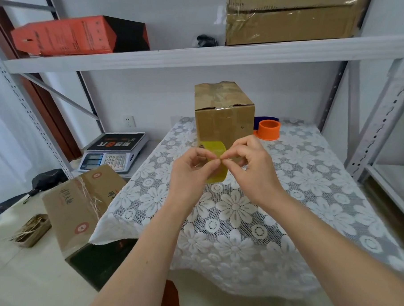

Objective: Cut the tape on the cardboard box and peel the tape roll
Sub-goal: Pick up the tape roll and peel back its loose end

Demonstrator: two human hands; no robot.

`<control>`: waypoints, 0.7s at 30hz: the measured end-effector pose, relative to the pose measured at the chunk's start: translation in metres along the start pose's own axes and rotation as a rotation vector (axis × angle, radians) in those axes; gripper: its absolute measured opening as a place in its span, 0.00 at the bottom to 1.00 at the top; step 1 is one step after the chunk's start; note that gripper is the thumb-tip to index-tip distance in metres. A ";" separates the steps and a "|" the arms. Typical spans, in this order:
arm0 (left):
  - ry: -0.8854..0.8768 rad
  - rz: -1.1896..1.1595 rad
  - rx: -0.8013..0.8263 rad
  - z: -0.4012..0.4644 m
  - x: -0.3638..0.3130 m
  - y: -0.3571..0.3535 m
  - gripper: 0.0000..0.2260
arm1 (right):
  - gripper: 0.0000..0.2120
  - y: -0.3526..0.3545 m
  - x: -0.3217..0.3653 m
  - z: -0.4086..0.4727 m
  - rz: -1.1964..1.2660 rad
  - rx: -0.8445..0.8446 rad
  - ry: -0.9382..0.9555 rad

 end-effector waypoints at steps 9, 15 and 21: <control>-0.055 -0.217 0.024 0.009 -0.021 -0.004 0.05 | 0.38 -0.011 0.004 -0.019 0.212 -0.033 0.046; -0.051 -0.188 0.025 0.006 -0.017 0.000 0.04 | 0.22 0.008 -0.007 -0.011 0.370 -0.154 -0.074; -0.034 -0.203 0.039 0.003 -0.018 -0.003 0.03 | 0.03 0.001 -0.012 -0.004 0.525 -0.067 -0.144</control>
Point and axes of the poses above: each hand's wrist, its own z-axis towards the middle knuckle, its own y-axis out of the back of the hand, x = y × z, the point moved 9 cm from there along z, towards the middle knuckle, and after that the axes turned 13 degrees about x, right-handed, at the moved point
